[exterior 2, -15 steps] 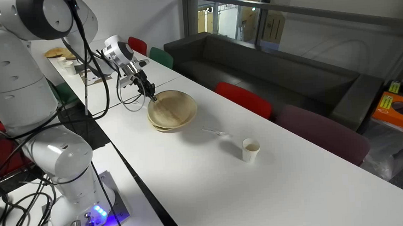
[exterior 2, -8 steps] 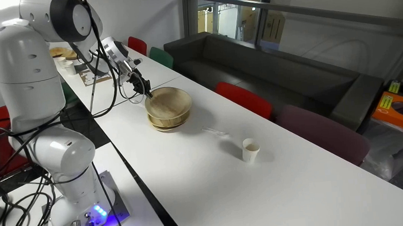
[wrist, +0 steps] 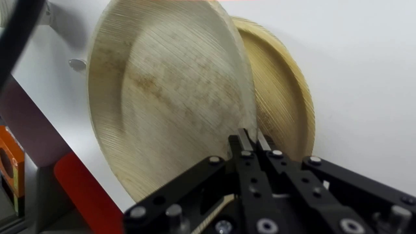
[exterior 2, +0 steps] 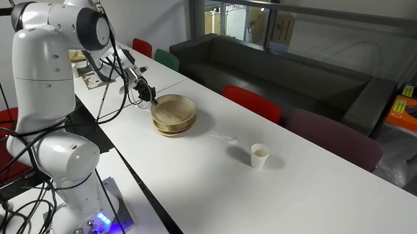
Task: Put the right plate on the left stacked plates
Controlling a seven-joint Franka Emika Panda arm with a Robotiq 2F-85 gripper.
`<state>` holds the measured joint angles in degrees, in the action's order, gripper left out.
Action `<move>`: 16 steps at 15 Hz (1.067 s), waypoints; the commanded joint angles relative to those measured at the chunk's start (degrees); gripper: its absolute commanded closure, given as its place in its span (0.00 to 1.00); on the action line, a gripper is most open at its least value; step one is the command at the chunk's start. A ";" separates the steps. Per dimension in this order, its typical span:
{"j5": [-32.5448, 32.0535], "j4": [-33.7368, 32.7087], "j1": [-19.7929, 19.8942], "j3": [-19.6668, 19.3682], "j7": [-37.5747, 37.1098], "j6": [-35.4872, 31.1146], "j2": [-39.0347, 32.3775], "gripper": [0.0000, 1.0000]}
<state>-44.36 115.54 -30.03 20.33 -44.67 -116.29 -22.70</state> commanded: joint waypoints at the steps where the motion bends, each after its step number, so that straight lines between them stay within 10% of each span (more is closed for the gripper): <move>1: -1.09 -3.82 -2.36 -1.58 1.50 2.37 -3.13 0.99; 16: -0.97 -8.02 -6.35 -6.09 2.96 0.98 -9.53 0.99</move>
<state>-44.47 109.21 -35.17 15.63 -43.62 -116.29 -31.52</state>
